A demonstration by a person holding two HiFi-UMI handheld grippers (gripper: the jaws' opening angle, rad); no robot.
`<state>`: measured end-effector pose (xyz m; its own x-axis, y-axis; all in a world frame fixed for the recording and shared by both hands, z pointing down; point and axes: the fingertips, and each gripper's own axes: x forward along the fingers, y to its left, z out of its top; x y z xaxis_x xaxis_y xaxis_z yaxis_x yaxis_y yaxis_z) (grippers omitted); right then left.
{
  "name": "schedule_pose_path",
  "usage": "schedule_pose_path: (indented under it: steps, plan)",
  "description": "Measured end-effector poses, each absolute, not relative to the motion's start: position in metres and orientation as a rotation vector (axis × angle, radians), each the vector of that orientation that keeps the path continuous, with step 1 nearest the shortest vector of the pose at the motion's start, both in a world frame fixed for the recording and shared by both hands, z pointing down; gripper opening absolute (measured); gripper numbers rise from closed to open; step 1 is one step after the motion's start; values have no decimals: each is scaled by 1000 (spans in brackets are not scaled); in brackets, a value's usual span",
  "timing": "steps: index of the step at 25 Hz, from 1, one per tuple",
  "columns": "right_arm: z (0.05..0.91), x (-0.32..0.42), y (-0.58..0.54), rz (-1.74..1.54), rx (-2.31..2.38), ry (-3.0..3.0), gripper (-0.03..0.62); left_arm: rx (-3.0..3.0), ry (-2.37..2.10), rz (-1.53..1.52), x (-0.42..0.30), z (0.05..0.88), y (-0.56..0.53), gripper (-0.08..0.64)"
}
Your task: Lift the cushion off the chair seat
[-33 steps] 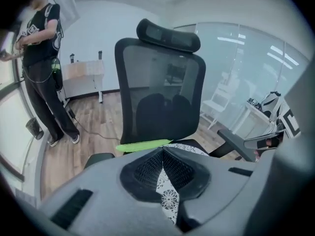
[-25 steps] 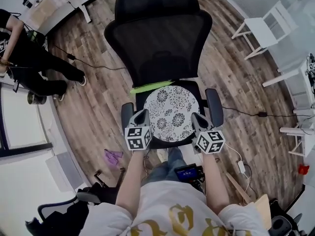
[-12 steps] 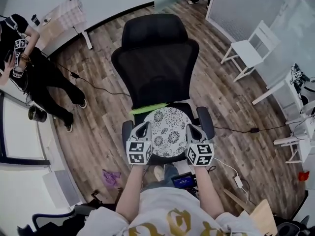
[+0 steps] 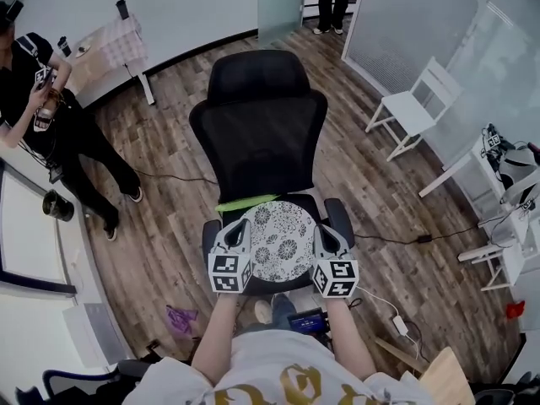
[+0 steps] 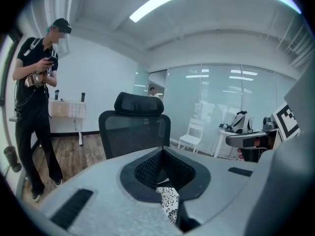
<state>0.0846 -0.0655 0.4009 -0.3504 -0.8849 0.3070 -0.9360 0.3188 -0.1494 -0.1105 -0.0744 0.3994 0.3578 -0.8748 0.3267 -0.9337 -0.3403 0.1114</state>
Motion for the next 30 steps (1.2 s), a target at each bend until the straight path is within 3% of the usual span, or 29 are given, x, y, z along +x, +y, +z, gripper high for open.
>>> schedule_pose_path:
  steps: [30]
  plan:
    - [413,116,-40,420,1735,-2330,11,2264,-1714,312,-137,409,-45,9]
